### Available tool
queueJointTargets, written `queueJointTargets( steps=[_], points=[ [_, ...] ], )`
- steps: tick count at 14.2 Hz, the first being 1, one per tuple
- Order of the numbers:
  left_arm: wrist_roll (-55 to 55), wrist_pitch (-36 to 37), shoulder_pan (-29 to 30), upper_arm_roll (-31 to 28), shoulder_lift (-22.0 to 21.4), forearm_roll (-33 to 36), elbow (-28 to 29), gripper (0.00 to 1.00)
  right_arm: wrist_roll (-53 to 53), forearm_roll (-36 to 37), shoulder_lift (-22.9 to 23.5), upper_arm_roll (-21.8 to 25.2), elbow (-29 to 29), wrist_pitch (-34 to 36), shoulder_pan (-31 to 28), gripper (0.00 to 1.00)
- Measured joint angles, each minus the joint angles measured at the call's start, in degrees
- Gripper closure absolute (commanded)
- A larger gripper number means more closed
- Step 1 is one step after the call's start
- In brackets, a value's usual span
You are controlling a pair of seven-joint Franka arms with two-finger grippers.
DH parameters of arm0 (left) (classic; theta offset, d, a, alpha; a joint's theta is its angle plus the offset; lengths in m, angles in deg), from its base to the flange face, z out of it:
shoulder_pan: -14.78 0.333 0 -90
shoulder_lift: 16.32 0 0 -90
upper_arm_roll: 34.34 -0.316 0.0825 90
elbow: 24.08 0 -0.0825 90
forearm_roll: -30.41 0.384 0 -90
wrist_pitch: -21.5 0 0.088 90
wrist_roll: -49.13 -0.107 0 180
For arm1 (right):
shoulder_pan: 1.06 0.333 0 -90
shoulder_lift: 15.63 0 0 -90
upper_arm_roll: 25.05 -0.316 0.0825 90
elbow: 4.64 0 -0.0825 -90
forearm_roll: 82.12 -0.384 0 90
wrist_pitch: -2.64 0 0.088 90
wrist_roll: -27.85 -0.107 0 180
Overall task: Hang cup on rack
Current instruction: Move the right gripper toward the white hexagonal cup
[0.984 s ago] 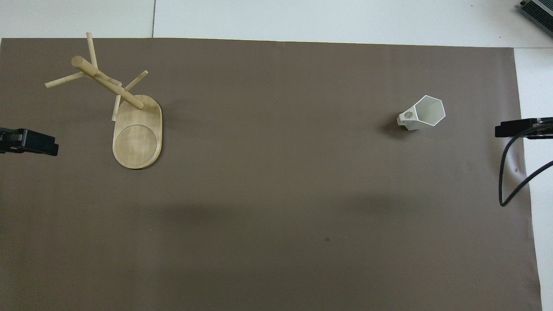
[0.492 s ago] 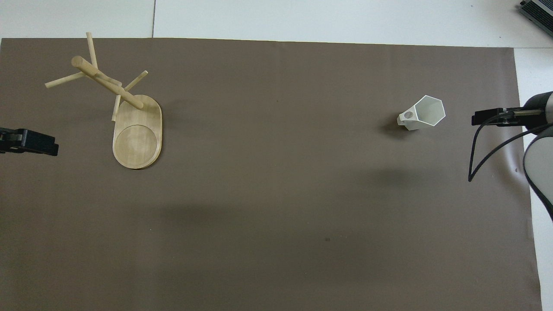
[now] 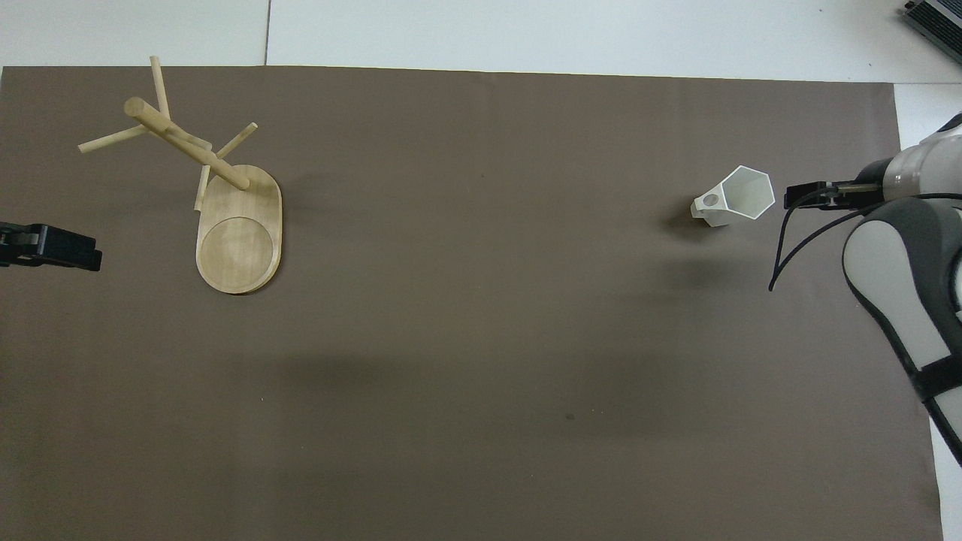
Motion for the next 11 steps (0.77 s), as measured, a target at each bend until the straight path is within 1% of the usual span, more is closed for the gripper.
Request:
queueJointTargets(
  steps=[2,6,11],
  points=[
    [0.0,0.0,0.0,0.0,0.0,0.0,0.0,0.00,0.0,0.0,1.5,0.0,0.0,-1.5,0.0,0.00],
    [0.0,0.0,0.0,0.0,0.0,0.0,0.0,0.00,1.0,0.0,2.4,0.0,0.1,-2.5,0.1,0.00],
    [0.0,0.0,0.0,0.0,0.0,0.0,0.0,0.00,2.6,0.0,4.6,0.0,1.0,-6.8,0.1,0.00]
  ],
)
